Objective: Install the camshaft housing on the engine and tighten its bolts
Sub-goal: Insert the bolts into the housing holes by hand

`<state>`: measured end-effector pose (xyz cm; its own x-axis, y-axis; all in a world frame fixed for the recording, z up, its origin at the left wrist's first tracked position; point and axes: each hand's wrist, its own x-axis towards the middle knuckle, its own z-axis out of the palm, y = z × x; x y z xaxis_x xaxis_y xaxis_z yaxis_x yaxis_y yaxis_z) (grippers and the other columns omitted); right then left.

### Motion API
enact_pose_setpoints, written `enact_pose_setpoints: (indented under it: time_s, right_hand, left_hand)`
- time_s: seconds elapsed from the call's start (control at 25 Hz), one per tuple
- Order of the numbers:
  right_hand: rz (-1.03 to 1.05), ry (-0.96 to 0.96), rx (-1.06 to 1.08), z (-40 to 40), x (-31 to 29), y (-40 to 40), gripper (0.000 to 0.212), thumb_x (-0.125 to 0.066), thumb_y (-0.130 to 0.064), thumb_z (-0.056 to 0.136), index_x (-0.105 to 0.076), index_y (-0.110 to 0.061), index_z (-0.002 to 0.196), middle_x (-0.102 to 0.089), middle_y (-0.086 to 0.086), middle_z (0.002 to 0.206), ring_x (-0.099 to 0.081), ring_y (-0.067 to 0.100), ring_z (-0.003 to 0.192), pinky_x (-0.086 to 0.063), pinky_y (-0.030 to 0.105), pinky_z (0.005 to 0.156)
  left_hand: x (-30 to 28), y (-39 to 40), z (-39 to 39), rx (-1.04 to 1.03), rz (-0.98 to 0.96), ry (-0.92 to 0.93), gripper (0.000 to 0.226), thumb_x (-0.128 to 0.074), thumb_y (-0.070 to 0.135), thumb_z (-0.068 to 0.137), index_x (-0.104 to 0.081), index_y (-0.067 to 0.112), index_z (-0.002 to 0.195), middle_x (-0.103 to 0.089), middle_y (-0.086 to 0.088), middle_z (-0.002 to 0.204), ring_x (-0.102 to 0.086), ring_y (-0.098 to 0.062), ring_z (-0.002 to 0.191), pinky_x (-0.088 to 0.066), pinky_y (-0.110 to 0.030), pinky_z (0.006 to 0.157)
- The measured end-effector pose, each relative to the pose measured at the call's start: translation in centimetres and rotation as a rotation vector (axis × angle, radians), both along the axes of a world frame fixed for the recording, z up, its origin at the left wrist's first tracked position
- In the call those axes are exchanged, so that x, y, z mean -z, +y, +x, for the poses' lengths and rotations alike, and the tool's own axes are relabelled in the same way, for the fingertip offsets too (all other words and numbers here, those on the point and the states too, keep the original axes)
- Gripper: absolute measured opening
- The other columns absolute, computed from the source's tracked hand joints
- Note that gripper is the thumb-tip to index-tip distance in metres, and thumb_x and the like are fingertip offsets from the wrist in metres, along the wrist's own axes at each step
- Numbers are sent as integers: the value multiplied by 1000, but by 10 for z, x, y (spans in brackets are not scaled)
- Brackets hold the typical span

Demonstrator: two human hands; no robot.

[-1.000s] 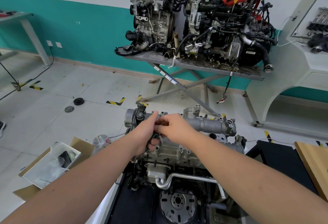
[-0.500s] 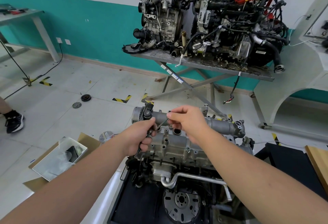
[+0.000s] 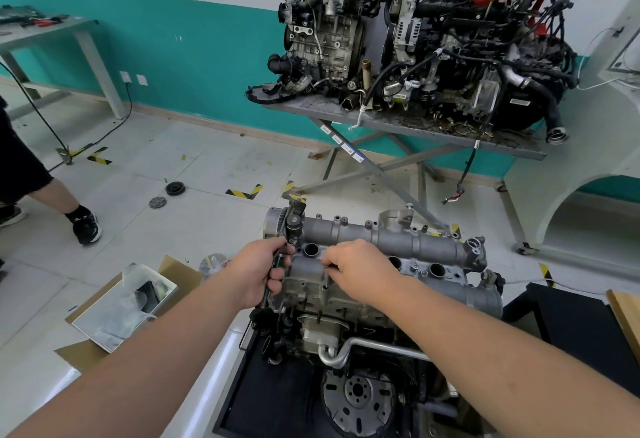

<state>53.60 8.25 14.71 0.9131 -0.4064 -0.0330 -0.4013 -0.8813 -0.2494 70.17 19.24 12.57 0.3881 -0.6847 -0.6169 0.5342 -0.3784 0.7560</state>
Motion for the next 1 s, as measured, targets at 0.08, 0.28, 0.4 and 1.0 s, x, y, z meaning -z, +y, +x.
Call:
enact_pose_setpoints:
  time_s: [0.08,0.28,0.4,1.0]
  right_hand:
    - [-1,-9,-27,-1,1,2,16,-55,-18,97,-70,-16,101,-70,5,100,-61,26,96,-51,40,83]
    - [33,-70,-19,0,5,2,19,-55,-20,97,-71,-15,106,-70,5,102,-62,26,98,-49,41,86]
    - [28,-44,-45,0,10,4,17,-56,-19,96,-70,-14,104,-69,5,102,-61,27,97,-49,41,84]
    - [-83,121,-162,-13,30,-2,41,-53,-15,97,-62,-28,135,-39,0,155,-23,24,144,-28,45,111]
  left_hand:
    - [1,-2,-3,13,10,-18,30,-44,33,105,-58,13,88,-50,2,60,-29,-7,39,-20,-17,35]
    - [2,-4,-4,46,16,-47,28,-47,35,104,-57,14,89,-50,3,59,-28,-7,41,-20,-17,35]
    - [3,-7,-5,47,21,-46,28,-47,34,104,-57,14,87,-51,3,59,-28,-7,41,-20,-17,36]
    - [9,-6,-7,73,38,-14,18,-46,21,100,-58,13,90,-53,3,60,-30,-8,41,-20,-17,38]
